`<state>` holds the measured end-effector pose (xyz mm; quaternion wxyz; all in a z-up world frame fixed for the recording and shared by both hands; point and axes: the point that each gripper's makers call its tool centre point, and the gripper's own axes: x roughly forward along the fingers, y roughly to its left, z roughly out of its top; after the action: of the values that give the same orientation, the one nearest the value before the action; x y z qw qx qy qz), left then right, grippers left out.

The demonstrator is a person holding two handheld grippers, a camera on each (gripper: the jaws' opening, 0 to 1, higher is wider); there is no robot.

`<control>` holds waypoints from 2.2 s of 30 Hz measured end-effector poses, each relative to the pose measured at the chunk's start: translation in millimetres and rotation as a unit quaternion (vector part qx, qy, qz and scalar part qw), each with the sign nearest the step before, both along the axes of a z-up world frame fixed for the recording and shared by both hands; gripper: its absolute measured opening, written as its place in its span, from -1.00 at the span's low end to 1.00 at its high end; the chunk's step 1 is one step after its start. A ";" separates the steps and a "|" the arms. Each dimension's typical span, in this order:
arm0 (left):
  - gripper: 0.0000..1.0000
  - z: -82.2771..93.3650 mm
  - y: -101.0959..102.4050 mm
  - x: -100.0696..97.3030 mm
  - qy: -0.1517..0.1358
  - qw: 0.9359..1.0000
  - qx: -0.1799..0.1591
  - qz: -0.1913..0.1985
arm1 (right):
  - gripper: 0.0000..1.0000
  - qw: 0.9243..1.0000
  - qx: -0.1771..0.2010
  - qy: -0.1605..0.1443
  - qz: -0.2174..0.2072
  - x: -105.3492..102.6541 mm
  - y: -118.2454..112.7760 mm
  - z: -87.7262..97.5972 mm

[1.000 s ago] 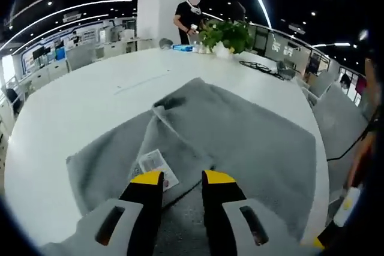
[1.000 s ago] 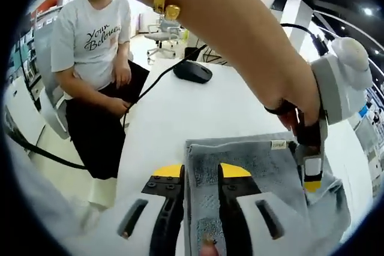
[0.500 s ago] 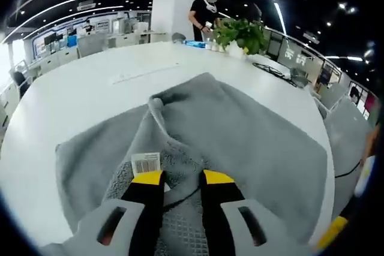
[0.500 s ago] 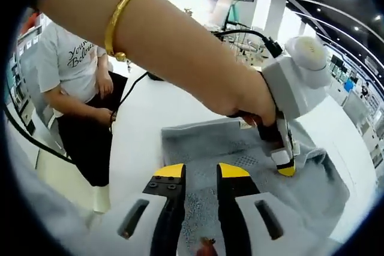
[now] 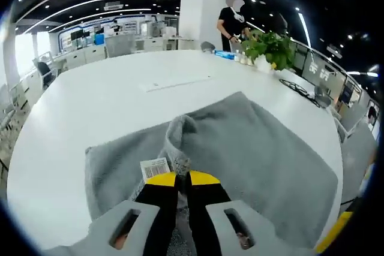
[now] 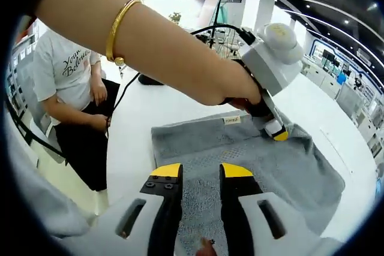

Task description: Fold the towel on the table until its edges align and the towel forms a compact rectangular stack.

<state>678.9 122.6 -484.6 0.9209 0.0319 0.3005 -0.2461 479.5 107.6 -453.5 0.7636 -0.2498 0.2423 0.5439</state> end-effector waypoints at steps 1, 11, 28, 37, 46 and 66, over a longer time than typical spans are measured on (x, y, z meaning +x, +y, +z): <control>-0.91 5.3 1.9 1.1 -0.001 1.000 0.000 -0.001 | -0.54 1.000 0.001 0.001 -0.003 0.6 -1.3 0.4; -0.92 13.4 32.1 39.7 0.005 0.998 -0.001 0.056 | -0.52 1.000 0.000 0.000 -0.012 4.2 -12.3 3.7; -0.91 -19.1 68.7 61.7 0.040 0.989 0.008 0.142 | -0.46 0.997 -0.002 0.010 -0.083 25.9 -64.8 -0.3; -0.59 -25.3 82.2 62.7 0.042 0.985 0.081 0.145 | -0.44 0.990 0.005 0.030 -0.136 36.0 -89.8 -5.8; -0.54 -19.9 80.0 48.0 0.049 0.986 0.082 0.137 | -0.42 0.984 0.010 0.031 -0.175 45.7 -112.6 -5.9; -0.52 -6.5 19.4 27.3 0.039 0.994 0.090 0.043 | -0.40 0.960 0.010 0.060 -0.273 33.1 -183.4 -14.8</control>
<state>706.2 142.0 -491.1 0.9118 0.0919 0.3578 -0.1793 512.6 -75.7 -468.3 0.8695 -0.1337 0.3409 0.3315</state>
